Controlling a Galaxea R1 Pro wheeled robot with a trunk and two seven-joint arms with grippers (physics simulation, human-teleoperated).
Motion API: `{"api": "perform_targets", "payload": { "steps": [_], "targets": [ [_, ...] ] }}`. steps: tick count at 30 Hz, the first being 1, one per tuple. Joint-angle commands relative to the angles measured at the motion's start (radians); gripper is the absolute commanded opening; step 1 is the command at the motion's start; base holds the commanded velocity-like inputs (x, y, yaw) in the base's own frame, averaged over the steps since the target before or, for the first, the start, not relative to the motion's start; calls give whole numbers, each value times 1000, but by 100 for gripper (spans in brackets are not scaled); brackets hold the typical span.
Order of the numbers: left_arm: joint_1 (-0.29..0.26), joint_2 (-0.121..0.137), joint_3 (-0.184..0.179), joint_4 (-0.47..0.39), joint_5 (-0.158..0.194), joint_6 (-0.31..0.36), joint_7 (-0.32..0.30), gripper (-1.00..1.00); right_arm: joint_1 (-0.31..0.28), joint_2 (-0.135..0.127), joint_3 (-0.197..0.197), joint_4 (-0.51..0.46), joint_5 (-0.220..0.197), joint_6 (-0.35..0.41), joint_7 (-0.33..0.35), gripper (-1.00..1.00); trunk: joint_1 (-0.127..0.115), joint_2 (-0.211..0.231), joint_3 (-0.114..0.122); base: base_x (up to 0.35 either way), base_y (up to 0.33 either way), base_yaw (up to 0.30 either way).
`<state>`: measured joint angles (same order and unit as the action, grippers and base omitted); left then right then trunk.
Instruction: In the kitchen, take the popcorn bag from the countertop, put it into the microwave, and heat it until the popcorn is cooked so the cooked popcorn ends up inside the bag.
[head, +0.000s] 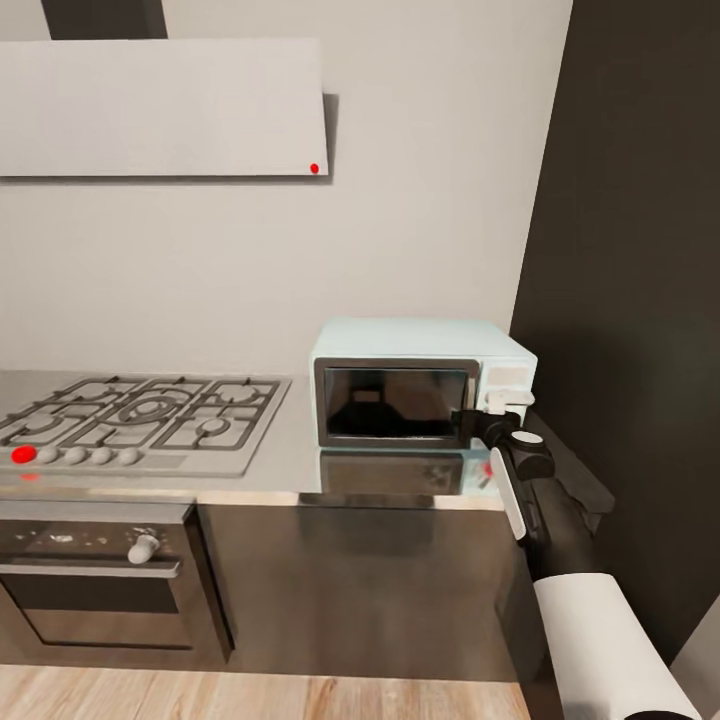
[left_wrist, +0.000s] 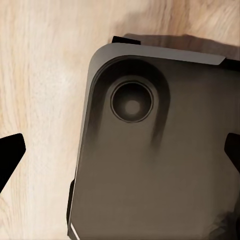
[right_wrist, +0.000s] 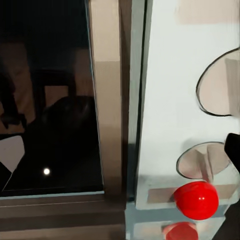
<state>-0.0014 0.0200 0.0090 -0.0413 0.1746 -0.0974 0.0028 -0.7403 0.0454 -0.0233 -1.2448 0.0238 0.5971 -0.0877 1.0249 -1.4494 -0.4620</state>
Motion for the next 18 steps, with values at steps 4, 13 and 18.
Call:
{"api": "perform_targets", "payload": {
  "steps": [4,13,18],
  "targets": [
    [0,0,0,0,5,-2,1,100,-1,5,0,-1,8,6,-2,100,0,-1,-1,10,-7,0],
    [0,0,0,0,5,-2,0,100,-1,17,7,-5,4,7,-3,100,0,-1,-1,0,0,0],
    [0,0,0,0,5,-2,0,100,-1,16,7,-5,7,7,-2,100,0,-1,-1,58,0,0]
  ]
}}
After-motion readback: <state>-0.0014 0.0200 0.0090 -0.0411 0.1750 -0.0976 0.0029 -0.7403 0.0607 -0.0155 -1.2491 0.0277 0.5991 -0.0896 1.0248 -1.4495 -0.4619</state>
